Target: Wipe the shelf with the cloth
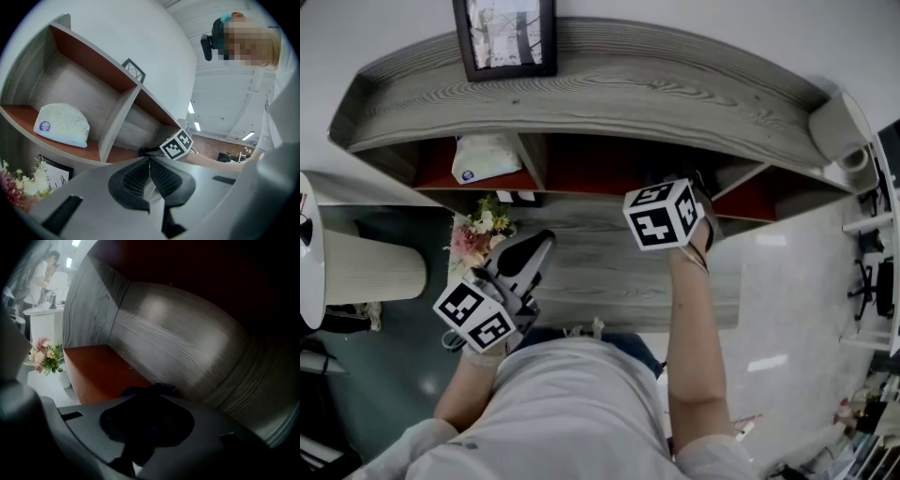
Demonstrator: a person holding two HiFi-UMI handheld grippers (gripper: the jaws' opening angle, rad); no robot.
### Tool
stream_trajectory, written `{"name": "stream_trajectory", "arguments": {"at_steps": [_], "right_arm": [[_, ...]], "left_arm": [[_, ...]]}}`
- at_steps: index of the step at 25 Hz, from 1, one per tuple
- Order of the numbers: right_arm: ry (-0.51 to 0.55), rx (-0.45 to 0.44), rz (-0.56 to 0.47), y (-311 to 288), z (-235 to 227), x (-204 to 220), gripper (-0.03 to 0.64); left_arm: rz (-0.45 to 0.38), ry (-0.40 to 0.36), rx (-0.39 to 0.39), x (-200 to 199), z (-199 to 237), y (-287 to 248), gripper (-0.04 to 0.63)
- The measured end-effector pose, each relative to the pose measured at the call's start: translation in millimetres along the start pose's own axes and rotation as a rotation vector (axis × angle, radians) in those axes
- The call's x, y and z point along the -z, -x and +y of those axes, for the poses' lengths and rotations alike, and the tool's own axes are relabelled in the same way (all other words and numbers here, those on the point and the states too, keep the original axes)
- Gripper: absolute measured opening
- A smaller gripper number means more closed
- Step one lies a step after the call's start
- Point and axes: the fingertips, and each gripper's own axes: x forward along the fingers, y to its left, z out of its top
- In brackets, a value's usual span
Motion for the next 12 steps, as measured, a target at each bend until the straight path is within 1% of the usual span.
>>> {"name": "stream_trajectory", "arguments": {"at_steps": [3, 6, 10, 12], "right_arm": [[0.034, -0.03, -0.022, -2.2, 13.3, -12.7, 0.067], [0.082, -0.077, -0.058, -3.4, 36.6, -30.6, 0.068], [0.21, -0.113, -0.082, -5.4, 72.5, -52.9, 0.068], [0.245, -0.135, -0.105, -5.6, 89.1, -64.2, 0.069]], "left_arm": [[-0.005, -0.001, -0.019, -0.9, 2.4, 6.1, 0.017], [-0.011, -0.003, -0.037, -2.2, 4.4, 12.0, 0.017], [-0.017, 0.0, -0.066, -2.6, 8.5, 20.6, 0.017], [-0.024, 0.001, -0.08, -3.7, 10.5, 24.8, 0.017]]}}
